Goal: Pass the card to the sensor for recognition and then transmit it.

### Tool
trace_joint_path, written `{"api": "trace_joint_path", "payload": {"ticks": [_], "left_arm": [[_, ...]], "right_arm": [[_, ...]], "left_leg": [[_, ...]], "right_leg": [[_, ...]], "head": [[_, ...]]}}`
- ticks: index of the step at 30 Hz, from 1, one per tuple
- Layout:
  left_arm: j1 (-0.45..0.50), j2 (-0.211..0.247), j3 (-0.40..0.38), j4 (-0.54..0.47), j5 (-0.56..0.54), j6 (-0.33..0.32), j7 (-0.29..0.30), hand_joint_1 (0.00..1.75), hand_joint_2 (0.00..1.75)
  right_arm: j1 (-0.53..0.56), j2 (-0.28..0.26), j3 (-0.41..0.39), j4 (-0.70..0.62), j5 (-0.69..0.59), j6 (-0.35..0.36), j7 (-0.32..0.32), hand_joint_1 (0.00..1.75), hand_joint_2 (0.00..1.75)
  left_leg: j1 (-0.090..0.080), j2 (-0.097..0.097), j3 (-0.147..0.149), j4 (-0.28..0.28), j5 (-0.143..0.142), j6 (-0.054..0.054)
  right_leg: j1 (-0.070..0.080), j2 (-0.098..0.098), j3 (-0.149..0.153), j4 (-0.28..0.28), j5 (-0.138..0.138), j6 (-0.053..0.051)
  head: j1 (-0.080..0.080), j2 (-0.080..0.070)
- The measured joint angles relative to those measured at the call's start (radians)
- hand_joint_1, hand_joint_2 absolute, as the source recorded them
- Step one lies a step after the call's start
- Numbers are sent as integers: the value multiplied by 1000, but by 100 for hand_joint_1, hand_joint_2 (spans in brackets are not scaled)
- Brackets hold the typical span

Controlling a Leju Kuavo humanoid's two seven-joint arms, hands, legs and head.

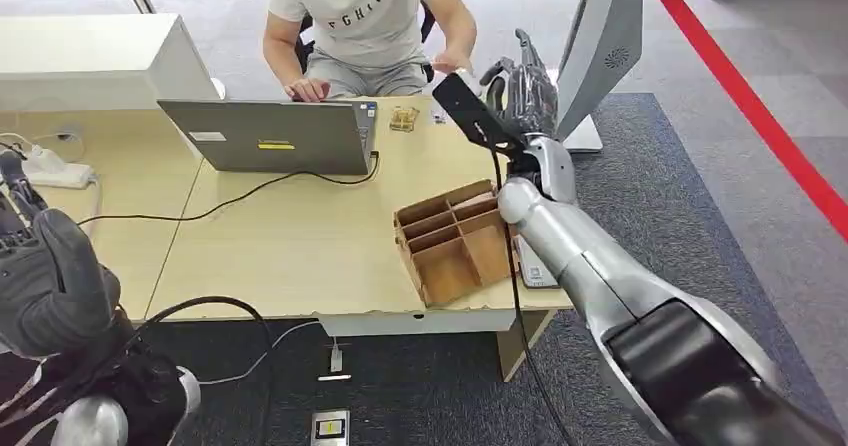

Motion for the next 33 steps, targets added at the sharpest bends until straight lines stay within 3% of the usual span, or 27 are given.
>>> {"api": "trace_joint_path", "payload": {"ticks": [23,24,25,28,29,33], "left_arm": [[1,0,-7,5,-20,0,9,0,175],[2,0,-7,5,-20,0,10,0,175],[2,0,-7,5,-21,0,11,0,175],[2,0,-7,5,-24,0,18,0,175],[2,0,-7,5,-24,0,20,0,175],[2,0,-7,4,-24,0,29,0,175]], "right_arm": [[-15,14,25,70,45,21,28,175,175],[-15,14,25,70,48,22,29,106,175],[-15,14,25,71,50,23,31,0,175],[-15,14,26,75,64,16,40,0,175],[-15,14,26,75,70,15,46,0,0],[-15,12,26,74,78,12,59,0,0]], "left_leg": [[0,0,0,0,0,0],[0,0,0,0,0,0],[0,0,-1,0,0,0],[0,0,0,0,0,0],[0,0,0,0,0,0],[0,0,0,0,0,0]], "right_leg": [[0,0,0,0,0,0],[0,0,0,0,0,0],[0,0,0,0,0,0],[0,0,0,0,0,0],[0,0,0,0,0,0],[0,0,0,0,0,0]], "head": [[0,0],[0,0],[0,0],[0,0],[0,0],[0,0]]}}
